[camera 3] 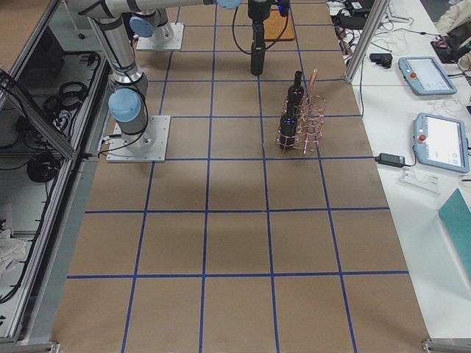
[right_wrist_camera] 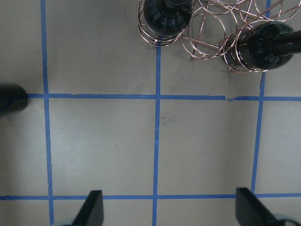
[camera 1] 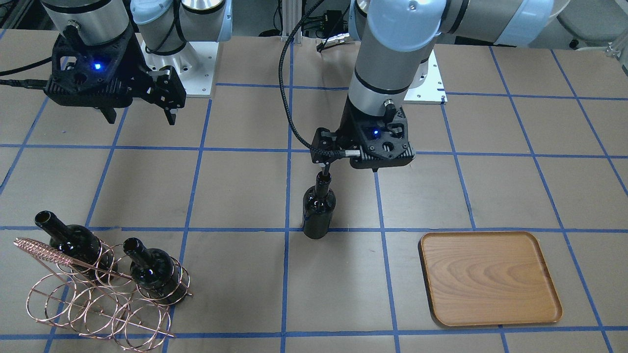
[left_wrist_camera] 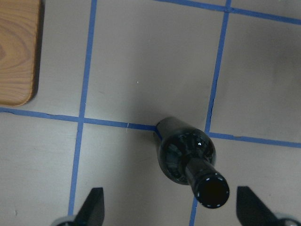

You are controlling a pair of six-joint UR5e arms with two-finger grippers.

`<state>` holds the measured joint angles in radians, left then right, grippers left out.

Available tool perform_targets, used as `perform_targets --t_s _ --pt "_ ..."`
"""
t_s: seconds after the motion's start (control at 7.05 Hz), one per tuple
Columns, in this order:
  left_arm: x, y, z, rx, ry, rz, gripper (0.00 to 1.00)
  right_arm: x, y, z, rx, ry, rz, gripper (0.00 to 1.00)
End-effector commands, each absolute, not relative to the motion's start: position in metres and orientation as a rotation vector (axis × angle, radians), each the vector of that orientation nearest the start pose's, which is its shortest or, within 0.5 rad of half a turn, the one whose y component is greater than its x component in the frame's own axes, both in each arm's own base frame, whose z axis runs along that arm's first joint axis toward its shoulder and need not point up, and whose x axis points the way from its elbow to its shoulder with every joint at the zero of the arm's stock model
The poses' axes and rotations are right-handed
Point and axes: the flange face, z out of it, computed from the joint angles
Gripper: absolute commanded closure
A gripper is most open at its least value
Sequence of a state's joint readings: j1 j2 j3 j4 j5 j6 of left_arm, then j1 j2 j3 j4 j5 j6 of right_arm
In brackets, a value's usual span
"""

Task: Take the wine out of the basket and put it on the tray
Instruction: 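Move the left gripper over the standing bottle and grasp its neck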

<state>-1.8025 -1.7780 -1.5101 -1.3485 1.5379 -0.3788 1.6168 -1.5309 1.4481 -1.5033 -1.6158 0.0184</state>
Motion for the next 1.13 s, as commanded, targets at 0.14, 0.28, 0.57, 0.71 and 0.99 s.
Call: perform_targets --t_s 0.14,0.28,0.57,0.71,0.99 --pt "-0.297 -0.546 0.393 -0.187 3.174 -0.041 0.01 0.152 -0.502 0.521 -0.043 3.185 -0.024 0.0" --pt "-0.297 -0.547 0.389 -0.184 3.172 -0.029 0.17 0.152 -0.503 0.522 -0.043 3.185 -0.027 0.0" --pt "-0.297 -0.545 0.386 -0.143 3.168 -0.005 0.56 0.152 -0.502 0.522 -0.043 3.187 -0.024 0.0" --pt "-0.298 -0.544 0.387 -0.141 3.171 -0.003 0.74 0.152 -0.502 0.521 -0.043 3.185 -0.024 0.0" --pt "-0.297 -0.543 0.394 -0.141 3.178 -0.02 1.0 0.152 -0.502 0.522 -0.043 3.187 -0.024 0.0"
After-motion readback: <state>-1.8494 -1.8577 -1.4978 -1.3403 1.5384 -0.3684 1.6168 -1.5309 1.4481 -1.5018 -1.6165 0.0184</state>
